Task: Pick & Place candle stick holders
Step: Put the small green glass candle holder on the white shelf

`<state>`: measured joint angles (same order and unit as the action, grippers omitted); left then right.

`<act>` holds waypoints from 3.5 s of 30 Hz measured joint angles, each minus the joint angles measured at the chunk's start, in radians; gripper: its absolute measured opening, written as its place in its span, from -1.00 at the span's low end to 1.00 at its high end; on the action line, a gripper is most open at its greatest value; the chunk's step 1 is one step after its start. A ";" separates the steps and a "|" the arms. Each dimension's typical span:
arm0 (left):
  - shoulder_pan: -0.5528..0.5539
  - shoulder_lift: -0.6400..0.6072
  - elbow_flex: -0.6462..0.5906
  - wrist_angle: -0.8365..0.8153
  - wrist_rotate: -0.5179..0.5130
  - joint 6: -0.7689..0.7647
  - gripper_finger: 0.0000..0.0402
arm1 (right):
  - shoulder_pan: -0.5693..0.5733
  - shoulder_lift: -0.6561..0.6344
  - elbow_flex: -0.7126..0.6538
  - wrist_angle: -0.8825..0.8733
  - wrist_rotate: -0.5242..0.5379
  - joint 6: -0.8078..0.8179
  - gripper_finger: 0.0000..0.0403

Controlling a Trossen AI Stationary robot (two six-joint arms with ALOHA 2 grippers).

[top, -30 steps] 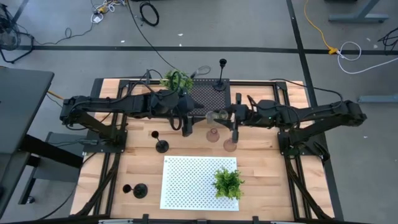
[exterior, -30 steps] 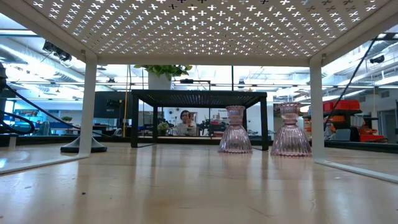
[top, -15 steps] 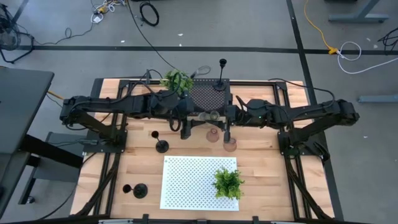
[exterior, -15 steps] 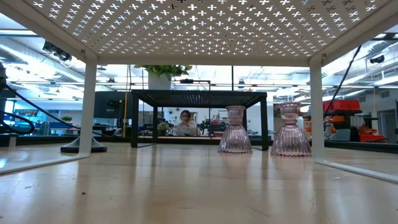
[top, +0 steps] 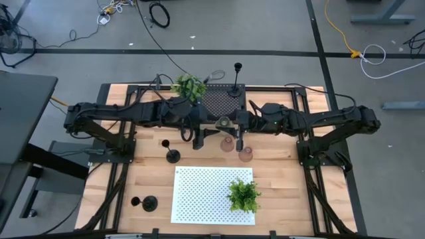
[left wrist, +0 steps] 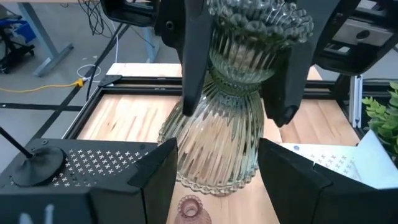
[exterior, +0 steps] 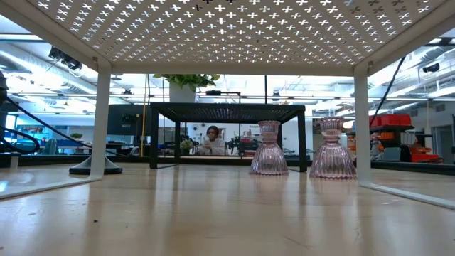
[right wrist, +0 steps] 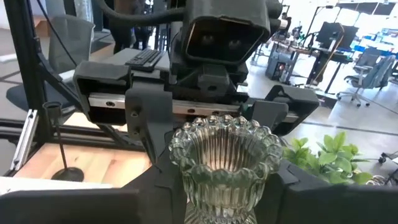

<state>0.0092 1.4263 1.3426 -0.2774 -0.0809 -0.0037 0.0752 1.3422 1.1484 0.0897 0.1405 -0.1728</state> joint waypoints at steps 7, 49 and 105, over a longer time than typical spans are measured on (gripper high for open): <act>-0.035 0.000 0.000 0.009 -0.017 0.042 0.20 | 0.001 0.000 0.000 -0.025 -0.007 0.011 -0.38; -0.024 0.029 0.000 0.039 -0.058 0.043 0.42 | -0.004 0.083 0.021 0.121 -0.043 -0.002 -0.38; -0.131 0.011 0.000 -0.233 -0.123 -0.117 0.38 | 0.043 -0.101 0.021 -0.455 0.189 0.136 -0.16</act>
<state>-0.1219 1.4376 1.3430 -0.5102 -0.2040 -0.1212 0.1184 1.2407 1.1690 -0.3654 0.3297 -0.0370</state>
